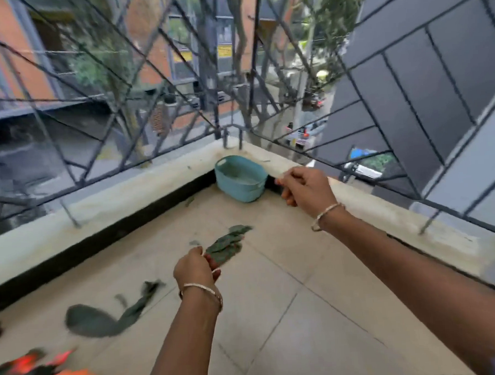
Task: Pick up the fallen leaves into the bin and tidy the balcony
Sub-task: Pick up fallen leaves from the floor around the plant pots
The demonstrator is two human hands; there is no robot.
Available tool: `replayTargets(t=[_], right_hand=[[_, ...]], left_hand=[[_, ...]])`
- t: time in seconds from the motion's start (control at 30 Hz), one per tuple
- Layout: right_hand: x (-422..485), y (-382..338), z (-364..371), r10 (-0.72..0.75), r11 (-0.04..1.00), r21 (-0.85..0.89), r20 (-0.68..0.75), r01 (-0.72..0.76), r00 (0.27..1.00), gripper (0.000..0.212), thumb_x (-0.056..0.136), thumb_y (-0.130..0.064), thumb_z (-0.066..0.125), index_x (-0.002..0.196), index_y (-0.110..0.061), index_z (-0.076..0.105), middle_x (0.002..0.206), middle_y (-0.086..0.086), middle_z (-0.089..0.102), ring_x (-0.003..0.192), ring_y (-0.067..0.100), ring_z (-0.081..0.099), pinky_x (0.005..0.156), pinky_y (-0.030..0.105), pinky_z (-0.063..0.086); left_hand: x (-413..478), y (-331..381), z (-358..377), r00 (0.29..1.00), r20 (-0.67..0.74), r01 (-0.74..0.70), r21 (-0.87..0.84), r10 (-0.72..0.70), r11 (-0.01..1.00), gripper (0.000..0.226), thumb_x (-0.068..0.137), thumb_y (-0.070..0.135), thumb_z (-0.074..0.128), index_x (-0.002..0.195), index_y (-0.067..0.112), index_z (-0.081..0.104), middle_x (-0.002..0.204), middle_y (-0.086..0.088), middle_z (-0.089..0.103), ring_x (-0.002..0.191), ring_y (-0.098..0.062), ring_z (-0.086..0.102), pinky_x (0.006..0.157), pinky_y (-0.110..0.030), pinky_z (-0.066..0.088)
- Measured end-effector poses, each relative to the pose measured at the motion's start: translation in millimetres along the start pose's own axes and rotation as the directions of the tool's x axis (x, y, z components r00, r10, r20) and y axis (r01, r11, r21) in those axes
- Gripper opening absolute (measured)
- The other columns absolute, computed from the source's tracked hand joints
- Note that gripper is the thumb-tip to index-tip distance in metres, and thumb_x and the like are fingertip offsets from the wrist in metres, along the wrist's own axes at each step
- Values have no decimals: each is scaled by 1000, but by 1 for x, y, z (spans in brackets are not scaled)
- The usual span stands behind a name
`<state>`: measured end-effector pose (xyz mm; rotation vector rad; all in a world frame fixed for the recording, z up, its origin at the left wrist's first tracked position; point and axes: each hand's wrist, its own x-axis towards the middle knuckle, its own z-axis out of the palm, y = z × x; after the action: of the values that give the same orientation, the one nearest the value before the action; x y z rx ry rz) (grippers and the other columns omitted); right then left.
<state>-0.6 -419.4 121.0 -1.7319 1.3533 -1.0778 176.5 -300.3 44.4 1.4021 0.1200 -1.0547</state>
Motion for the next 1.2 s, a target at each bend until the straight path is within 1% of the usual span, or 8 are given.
replayTargets(t=[0.2,0.37,0.6,0.8,0.9,1.03,1.1,1.2], right_hand=[[16,-28,77,-210,748,-517,410,416,887,17,90,-25,62,80,-12,68,72,6,70,70,25,65,70,35,52],[38,17,132,-31,479,-657,651,582,759,18,91,-27,57,98,-14,69,103,10,69,98,30,62,78,33,46],[51,153,214,250,325,-763,639,558,728,30,93,-21,48,118,-11,61,125,14,57,112,34,57,89,38,50],[55,225,231,379,261,-756,653,601,656,44,94,-18,44,137,-24,49,164,5,3,149,33,4,112,57,23],[63,228,246,401,226,-735,669,640,627,39,95,-17,44,133,-22,56,165,4,-3,151,32,-8,114,59,16],[73,222,269,421,276,-774,630,570,652,40,96,-14,43,134,-11,54,159,10,26,148,32,15,112,57,26],[74,219,273,423,309,-800,600,514,679,34,93,-12,44,123,-8,60,137,14,53,129,33,46,104,48,41],[68,219,271,390,338,-808,587,483,709,27,95,-13,43,113,-8,63,117,13,65,108,31,60,89,36,46]], left_hand=[[20,31,-43,997,-70,-21,-80,15,997,24,95,15,50,72,9,52,67,-8,53,54,-21,49,49,-28,39],[56,34,-58,994,-102,-48,-43,43,998,20,96,14,51,76,12,52,70,-7,53,57,-19,49,49,-28,41],[100,27,-61,996,-15,-88,40,89,995,7,94,15,57,90,11,60,78,-6,57,60,-19,54,51,-29,48],[127,16,-75,996,-29,-82,84,85,993,8,94,17,59,89,11,59,79,-8,56,56,-17,54,49,-29,47],[138,13,-79,997,-32,-69,80,71,994,9,94,18,59,89,11,59,79,-7,56,56,-16,55,49,-29,47],[144,10,-83,999,-33,-17,38,18,999,7,94,16,57,89,12,60,77,-6,56,54,-15,54,45,-26,46],[144,10,-87,999,-40,22,5,-22,1000,9,95,15,55,88,12,60,75,-5,56,57,-16,53,49,-27,47],[144,12,-95,997,-44,62,-11,-63,998,14,96,16,52,86,14,61,74,-4,56,60,-17,52,57,-31,45]])
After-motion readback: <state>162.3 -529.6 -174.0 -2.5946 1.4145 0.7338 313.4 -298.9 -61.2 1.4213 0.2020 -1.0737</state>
